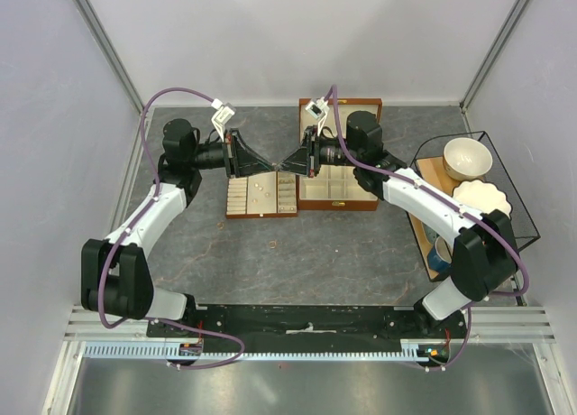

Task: Organize the mixed jewelry
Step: Pick up the jewelry from the center of the board, then place the jewelry in the compartment layer.

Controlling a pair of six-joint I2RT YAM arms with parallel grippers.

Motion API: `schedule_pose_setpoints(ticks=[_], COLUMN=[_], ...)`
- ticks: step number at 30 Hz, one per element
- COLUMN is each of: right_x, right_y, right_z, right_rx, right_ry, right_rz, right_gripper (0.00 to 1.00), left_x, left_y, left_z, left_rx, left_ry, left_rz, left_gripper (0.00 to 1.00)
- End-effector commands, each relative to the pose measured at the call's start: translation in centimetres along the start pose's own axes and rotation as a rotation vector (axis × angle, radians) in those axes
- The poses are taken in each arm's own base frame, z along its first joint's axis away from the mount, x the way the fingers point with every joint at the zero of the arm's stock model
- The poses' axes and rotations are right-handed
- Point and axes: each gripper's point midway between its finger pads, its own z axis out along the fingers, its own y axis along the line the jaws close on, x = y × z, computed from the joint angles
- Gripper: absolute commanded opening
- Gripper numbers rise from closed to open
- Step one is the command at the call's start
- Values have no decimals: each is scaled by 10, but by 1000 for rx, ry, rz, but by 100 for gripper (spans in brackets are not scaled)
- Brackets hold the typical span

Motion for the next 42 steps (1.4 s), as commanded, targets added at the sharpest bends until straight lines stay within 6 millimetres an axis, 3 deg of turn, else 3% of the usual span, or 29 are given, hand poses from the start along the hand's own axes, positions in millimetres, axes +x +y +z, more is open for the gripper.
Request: schedule_pose_setpoints(ticks=[1,4,8,11,12,15,19,21,24,29,31,37,42], right_x=[-5,-4,-1,2,1,4,3,1,-1,0,0,2,8], right_y=[6,5,4,-1,-7,-13,-18,-19,-22,-21,-23,-25,-26], right_z=[3,3,2,-1,-2,-7,-13,-18,-23,-28,-28,-27,-29], right_rx=[-27,-26,-14,24,55,109,154,174,215,232,236,230,236], right_ry=[-16,-14,-6,6,1,5,3,1,5,11,13,20,28], right_rz=[-31,-30,-37,-53,-73,-85,-119,-130,-164,-196,-202,-202,-207], right_gripper=[0,0,3,16,30,48,57,59,60,58,58,58,57], left_x=[-6,-6,-10,-13,-12,-21,-12,-16,-5,7,15,41,79], left_y=[-11,-11,-9,2,9,22,36,47,68,111,125,156,181], left_z=[1,1,1,-3,-8,-18,-34,-41,-61,-108,-117,-118,-111], left_rx=[41,42,26,-31,-66,-138,-273,-380,-534,-731,-713,-591,-499], left_ry=[5,5,-8,-23,-25,-39,5,27,149,433,547,783,929], left_rz=[33,33,37,22,-14,2,-8,6,87,476,579,739,754], left_gripper=[8,2,2,2,1,2,2,1,2,2,2,2,2])
